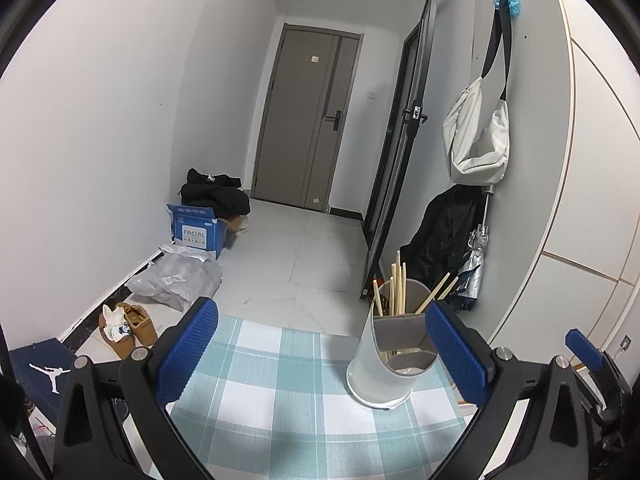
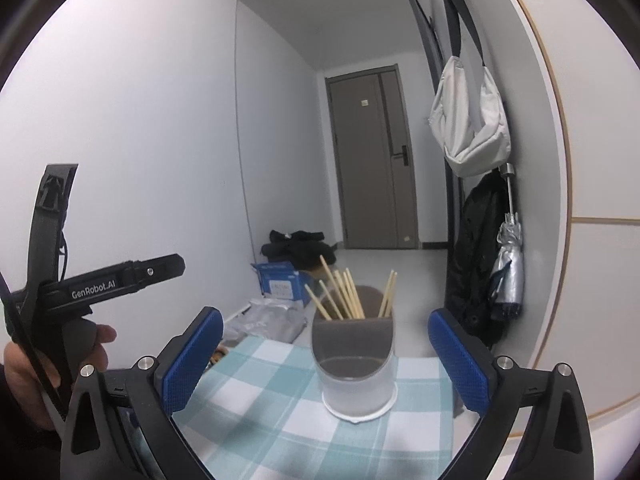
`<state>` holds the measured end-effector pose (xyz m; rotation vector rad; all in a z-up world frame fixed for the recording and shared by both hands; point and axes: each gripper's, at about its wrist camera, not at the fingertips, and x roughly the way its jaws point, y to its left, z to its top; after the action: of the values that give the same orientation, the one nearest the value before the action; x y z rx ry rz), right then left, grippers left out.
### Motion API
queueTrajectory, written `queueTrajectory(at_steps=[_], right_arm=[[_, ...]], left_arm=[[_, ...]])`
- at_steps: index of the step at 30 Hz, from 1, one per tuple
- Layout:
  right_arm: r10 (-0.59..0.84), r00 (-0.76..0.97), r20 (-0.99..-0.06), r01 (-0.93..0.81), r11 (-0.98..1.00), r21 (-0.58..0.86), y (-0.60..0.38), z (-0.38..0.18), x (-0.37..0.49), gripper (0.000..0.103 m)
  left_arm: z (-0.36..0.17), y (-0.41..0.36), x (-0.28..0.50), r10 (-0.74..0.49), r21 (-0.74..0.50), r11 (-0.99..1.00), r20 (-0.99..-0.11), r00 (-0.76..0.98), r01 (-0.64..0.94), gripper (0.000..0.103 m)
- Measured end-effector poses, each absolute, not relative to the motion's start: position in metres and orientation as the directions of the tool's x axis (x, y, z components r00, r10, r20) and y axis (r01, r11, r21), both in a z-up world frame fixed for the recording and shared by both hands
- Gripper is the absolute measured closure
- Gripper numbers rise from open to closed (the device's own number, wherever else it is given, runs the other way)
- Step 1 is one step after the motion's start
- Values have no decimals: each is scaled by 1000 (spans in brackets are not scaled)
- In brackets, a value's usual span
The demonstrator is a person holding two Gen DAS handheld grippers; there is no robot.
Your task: Organize utensils
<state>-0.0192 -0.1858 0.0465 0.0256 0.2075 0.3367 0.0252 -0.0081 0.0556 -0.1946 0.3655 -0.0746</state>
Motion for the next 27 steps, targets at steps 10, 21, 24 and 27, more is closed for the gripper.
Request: queueTrajectory(at_steps=[10, 21, 24, 27], right_arm=[[273, 939, -211, -270, 962, 45, -186, 18, -27, 0], [270, 930, -251, -269, 962, 40, -179, 0, -22, 0], [277, 928, -248, -280, 960, 25, -175, -1, -24, 0], [276, 927, -253, -279, 960, 26, -176, -2, -23, 0]], left_arm=[[33, -16, 22, -108, -175, 983, -360, 927, 46, 1], [25, -8, 20, -101, -190, 981, -388, 916, 28, 1], [23, -3, 24, -108, -216, 976, -407, 907, 20, 1], [22, 0, 24, -90, -217, 976, -411, 907, -2, 1]])
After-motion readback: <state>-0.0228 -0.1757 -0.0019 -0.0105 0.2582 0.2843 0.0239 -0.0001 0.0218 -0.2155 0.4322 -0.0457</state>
